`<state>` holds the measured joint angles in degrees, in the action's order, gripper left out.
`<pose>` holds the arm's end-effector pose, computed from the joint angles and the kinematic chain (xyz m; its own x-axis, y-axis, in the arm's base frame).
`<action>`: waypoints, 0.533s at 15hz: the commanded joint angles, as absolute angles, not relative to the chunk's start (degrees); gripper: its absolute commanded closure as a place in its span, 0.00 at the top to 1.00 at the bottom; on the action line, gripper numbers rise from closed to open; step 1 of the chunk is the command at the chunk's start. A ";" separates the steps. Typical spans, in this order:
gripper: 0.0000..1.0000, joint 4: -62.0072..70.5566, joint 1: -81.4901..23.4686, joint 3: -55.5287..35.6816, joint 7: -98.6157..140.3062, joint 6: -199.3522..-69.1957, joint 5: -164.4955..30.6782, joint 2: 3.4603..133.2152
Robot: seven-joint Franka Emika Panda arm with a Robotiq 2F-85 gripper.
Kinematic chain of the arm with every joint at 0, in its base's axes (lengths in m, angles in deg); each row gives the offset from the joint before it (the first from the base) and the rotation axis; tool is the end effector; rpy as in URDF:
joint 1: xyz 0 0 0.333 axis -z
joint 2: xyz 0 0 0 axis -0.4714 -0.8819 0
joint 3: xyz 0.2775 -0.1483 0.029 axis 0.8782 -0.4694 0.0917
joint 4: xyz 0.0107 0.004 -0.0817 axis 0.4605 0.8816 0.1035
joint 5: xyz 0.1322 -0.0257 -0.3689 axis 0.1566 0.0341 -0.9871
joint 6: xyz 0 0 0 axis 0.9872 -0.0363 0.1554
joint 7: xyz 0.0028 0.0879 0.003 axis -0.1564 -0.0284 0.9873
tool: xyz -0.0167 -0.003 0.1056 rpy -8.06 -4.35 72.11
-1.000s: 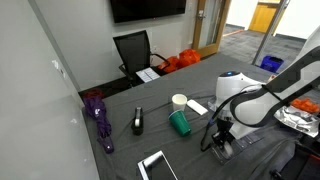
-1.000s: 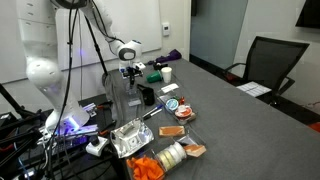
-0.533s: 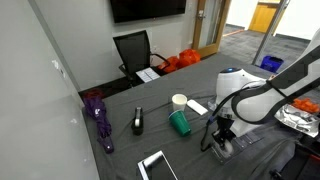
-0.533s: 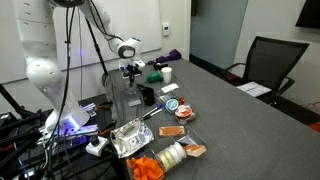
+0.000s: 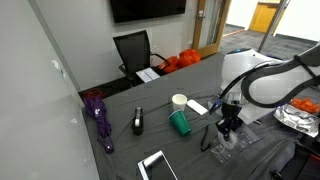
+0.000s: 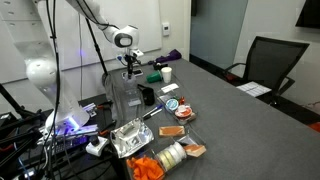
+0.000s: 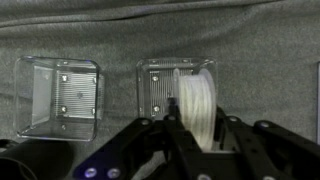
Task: Move the ribbon roll to the right tray
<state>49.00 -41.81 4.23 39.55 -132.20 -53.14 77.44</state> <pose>0.4335 0.1974 0.2495 0.9604 -0.1227 -0.2502 -0.1357 -0.9901 -0.0355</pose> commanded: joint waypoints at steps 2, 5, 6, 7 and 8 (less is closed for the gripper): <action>0.08 54.33 -40.55 3.43 39.33 -131.95 -57.20 84.43; 0.08 55.14 -39.85 2.88 43.14 -129.09 -65.23 84.64; 0.08 54.55 -39.76 2.69 46.16 -125.48 -69.87 84.07; 0.08 54.32 -39.74 2.65 48.02 -123.13 -72.84 83.77; 0.08 53.94 -39.82 2.73 50.20 -120.33 -75.82 83.53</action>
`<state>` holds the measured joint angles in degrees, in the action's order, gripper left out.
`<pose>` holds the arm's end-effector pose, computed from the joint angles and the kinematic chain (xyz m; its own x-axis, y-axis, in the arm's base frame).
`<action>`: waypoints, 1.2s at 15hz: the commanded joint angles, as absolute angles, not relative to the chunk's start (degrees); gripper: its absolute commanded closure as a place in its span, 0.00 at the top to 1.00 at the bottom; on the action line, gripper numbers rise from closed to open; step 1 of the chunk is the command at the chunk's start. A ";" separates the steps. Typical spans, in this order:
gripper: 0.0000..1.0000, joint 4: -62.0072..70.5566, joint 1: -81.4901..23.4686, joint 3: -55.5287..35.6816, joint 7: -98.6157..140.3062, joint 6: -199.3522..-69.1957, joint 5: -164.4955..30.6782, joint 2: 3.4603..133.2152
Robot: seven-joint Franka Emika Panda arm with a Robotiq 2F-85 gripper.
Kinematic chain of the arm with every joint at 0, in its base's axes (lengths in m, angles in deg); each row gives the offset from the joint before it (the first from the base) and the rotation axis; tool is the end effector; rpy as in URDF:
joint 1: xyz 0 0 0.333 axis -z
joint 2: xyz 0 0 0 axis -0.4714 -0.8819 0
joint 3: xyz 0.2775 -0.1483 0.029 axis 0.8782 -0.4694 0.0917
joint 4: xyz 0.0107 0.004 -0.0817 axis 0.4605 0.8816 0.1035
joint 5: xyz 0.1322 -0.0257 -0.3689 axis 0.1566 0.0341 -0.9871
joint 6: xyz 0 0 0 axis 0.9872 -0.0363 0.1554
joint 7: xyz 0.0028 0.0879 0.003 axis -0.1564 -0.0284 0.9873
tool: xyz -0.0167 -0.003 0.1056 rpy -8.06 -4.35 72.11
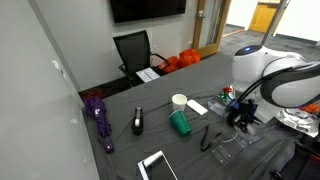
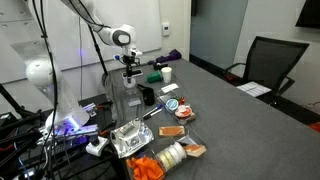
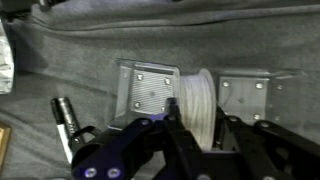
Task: Move the ribbon roll to the right tray
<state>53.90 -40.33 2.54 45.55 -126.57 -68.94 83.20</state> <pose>0.4110 0.1528 0.2586 0.9676 -0.1062 -0.2292 -0.0643 -0.9810 0.1828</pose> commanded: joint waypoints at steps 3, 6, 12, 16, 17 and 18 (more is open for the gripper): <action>0.08 53.52 -39.80 2.86 53.84 -115.46 -81.20 82.78; 0.08 53.36 -39.76 2.88 55.82 -113.54 -83.93 82.11; 0.08 53.46 -39.57 2.49 59.33 -116.49 -85.73 79.71; 0.08 53.23 -39.46 1.83 60.25 -120.72 -85.16 76.60; 0.08 53.15 -39.56 1.56 60.96 -122.13 -85.50 75.78; 0.08 53.10 -39.65 1.25 61.30 -123.33 -85.55 75.07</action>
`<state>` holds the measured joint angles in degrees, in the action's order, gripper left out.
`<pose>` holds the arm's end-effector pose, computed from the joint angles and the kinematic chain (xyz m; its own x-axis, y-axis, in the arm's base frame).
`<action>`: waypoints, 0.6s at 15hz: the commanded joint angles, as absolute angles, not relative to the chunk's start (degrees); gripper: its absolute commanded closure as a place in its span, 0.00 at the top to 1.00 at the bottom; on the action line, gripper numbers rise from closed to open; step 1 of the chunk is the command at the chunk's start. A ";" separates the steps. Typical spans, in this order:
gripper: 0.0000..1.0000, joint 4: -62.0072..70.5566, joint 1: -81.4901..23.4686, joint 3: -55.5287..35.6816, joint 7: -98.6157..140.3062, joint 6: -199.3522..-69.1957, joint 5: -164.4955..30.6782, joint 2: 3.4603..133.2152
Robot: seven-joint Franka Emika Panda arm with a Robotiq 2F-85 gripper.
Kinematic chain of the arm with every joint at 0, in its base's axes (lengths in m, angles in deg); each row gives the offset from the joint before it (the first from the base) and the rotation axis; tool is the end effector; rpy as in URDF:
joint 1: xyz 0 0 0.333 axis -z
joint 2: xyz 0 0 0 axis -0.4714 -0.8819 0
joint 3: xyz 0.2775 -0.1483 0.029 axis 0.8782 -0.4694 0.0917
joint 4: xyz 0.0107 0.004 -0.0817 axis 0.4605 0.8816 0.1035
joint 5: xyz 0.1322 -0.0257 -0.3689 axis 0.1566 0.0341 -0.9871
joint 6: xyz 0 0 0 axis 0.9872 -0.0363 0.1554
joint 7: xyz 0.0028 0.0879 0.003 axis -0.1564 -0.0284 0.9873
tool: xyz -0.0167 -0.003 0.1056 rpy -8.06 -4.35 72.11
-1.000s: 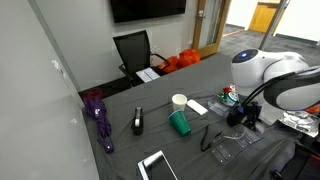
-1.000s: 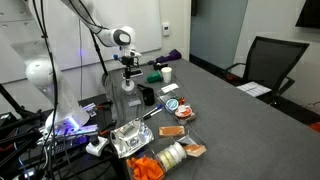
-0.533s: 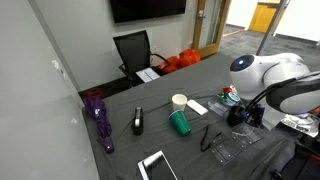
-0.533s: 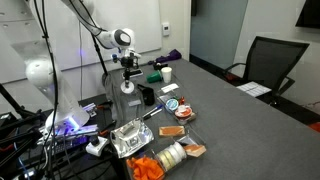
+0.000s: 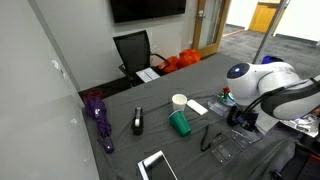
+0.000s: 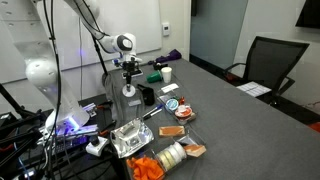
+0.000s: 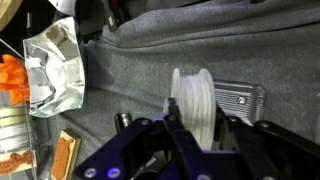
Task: Move the ribbon roll to the right tray
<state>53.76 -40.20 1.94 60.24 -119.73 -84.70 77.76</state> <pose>0.3972 0.1279 0.2158 0.9481 -0.2076 -0.2409 -0.0751 -0.8822 0.4648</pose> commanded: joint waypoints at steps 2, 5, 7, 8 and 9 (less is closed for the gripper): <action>0.08 53.09 -39.74 0.49 62.14 -126.60 -85.71 73.53; 0.08 52.65 -40.24 -0.81 63.69 -129.96 -86.35 71.20; 0.57 52.19 -40.82 -1.59 65.35 -129.86 -87.22 70.16; 0.58 51.95 -41.01 -1.73 65.49 -128.91 -87.45 69.88; 0.63 51.93 -41.03 -1.60 64.96 -127.75 -87.00 70.21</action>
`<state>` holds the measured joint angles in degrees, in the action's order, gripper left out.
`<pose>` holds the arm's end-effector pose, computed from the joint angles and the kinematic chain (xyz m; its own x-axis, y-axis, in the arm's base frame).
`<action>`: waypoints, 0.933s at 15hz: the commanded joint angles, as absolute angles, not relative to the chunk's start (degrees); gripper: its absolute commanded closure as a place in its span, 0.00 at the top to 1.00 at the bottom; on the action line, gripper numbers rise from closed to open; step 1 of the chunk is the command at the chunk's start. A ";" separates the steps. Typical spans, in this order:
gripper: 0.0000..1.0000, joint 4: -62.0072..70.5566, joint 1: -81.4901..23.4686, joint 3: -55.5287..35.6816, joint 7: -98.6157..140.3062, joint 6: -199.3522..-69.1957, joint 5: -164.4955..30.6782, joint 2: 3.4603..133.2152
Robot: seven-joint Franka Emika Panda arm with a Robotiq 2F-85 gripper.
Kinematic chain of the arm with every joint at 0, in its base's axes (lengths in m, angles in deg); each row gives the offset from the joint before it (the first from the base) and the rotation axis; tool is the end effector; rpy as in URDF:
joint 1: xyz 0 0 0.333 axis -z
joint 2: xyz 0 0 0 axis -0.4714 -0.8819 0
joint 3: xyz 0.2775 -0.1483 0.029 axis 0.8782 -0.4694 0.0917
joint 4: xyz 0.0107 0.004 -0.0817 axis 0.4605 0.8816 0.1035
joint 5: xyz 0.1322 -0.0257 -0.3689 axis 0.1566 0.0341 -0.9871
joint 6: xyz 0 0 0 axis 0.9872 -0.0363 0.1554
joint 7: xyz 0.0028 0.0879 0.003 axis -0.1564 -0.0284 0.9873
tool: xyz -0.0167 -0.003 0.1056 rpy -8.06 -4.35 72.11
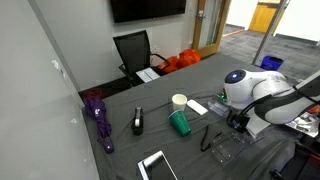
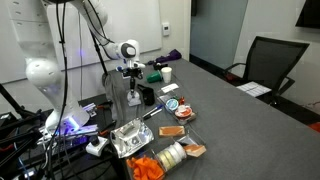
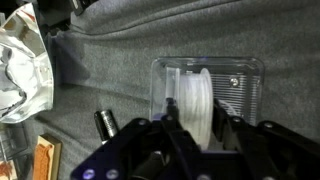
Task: Move the ribbon roll to the right tray
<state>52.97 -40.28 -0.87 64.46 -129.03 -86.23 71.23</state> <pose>0.4114 0.1195 0.1758 0.9473 -0.2591 -0.1884 -0.1592 -0.8911 0.4251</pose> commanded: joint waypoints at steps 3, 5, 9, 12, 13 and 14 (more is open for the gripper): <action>0.85 53.06 -40.67 -0.61 61.36 -126.94 -84.42 72.67; 0.98 54.12 -40.46 0.01 59.00 -127.96 -82.83 74.72; 1.00 55.10 -40.03 1.19 53.14 -128.53 -77.64 78.86; 1.00 56.20 -39.51 1.61 48.21 -130.24 -72.69 82.07; 1.00 56.70 -39.36 1.65 46.47 -131.04 -70.91 83.09; 1.00 57.18 -39.22 1.70 44.31 -131.78 -68.80 83.99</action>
